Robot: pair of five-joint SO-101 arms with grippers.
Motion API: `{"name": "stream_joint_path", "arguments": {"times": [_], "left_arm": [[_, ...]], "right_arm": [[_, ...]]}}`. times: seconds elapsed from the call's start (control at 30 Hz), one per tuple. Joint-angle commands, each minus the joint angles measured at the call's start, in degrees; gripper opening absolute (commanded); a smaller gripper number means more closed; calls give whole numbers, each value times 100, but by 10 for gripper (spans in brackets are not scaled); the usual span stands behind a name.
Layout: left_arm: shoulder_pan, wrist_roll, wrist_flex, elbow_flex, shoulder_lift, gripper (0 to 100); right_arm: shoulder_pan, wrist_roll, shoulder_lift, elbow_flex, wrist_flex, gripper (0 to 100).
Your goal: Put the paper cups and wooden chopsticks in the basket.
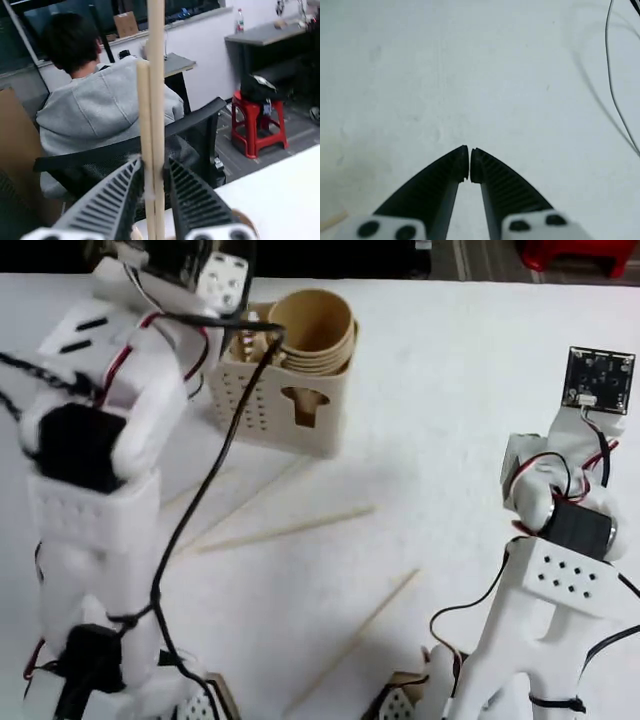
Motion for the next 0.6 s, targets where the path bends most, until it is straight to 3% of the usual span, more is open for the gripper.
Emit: {"name": "stream_joint_path", "arguments": {"times": [0.0, 0.17, 0.33, 0.47, 0.57], "left_arm": [[-286, 536, -1459, 1152, -198, 20], [-532, 976, -2681, 2532, -198, 20], [-716, 993, -3323, 3613, -233, 37], [-787, 1002, -2831, 3552, -286, 171], [-875, 958, -2022, 3121, -505, 177]], "right_arm": [[13, -53, -145, -26, -101, 21], [13, -44, -145, -26, -101, 21], [13, -26, -145, -26, -101, 21], [13, -26, -145, -26, -101, 21], [13, -18, -145, -26, -101, 21]]}}
